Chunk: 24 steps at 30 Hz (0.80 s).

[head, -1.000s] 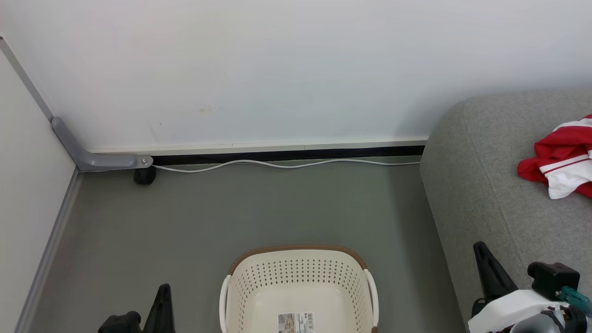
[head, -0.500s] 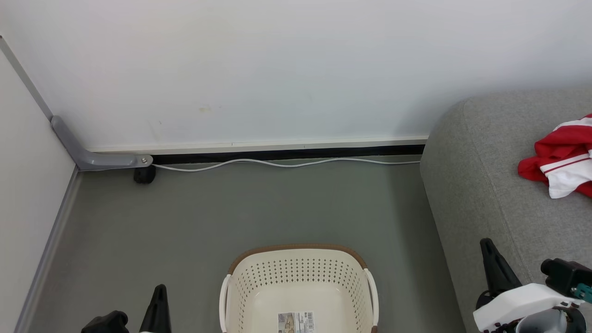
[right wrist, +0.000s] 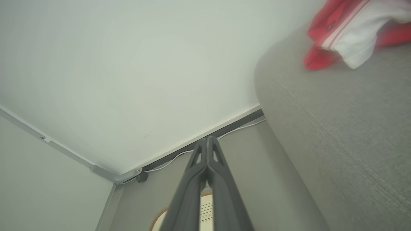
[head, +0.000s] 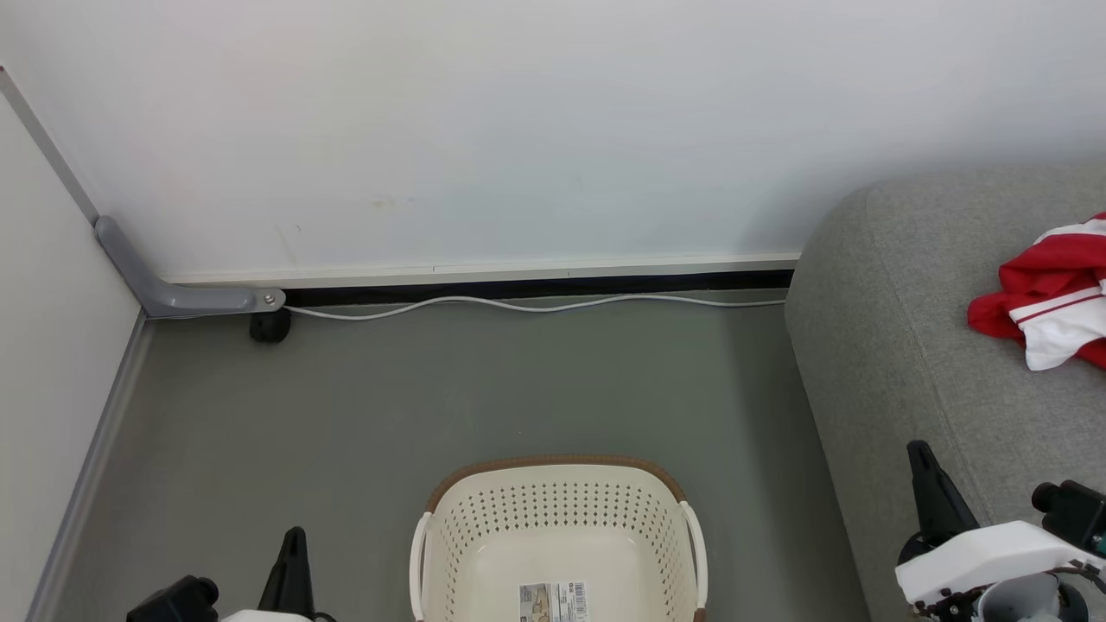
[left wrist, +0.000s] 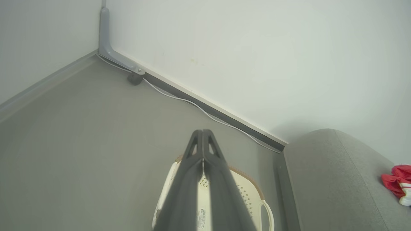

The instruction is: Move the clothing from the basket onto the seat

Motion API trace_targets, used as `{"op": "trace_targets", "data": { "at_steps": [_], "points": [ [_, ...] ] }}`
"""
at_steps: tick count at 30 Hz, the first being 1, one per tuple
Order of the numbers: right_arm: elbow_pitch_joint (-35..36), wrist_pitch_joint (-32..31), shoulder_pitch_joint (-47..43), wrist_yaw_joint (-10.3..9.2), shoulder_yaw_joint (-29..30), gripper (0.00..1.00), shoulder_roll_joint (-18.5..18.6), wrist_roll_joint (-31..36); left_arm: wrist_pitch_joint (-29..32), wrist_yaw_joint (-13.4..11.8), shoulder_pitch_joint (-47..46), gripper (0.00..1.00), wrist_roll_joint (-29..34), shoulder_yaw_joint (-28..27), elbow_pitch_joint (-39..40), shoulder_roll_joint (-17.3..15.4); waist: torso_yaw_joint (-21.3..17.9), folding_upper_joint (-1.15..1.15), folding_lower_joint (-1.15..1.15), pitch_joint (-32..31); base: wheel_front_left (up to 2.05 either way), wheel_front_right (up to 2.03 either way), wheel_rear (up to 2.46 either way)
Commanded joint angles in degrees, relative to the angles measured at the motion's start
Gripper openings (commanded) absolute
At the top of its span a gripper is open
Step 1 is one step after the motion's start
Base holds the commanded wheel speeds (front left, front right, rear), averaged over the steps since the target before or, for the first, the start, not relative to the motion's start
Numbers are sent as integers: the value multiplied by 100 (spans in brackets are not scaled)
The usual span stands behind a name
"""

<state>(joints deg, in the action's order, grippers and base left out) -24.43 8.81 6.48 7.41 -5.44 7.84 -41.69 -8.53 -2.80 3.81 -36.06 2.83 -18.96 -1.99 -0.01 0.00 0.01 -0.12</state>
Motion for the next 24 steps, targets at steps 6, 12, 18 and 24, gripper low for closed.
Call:
{"op": "trace_targets", "data": {
  "at_steps": [6, 12, 18, 24],
  "points": [
    [258, -148, 127, 3, 132, 0, 16, -496, 120, 139, -373, 0, -538, -164, 196, -49, 0, 0, -1, 2, 0, 0, 0],
    [315, -250, 116, 3, 210, 0, -22, -829, 222, 204, -419, 0, -910, -221, 218, -52, 0, 0, -1, 4, 0, 0, 0],
    [372, -351, 104, 3, 289, 0, -60, -1163, 323, 270, -465, 0, -1282, -277, 239, -55, 0, 0, -1, 6, 0, 0, 0],
    [430, -453, 93, 4, 367, 0, -97, -1495, 424, 334, -511, 0, -1652, -333, 261, -58, 0, 0, -1, 8, 0, 0, 0]
  ]
}}
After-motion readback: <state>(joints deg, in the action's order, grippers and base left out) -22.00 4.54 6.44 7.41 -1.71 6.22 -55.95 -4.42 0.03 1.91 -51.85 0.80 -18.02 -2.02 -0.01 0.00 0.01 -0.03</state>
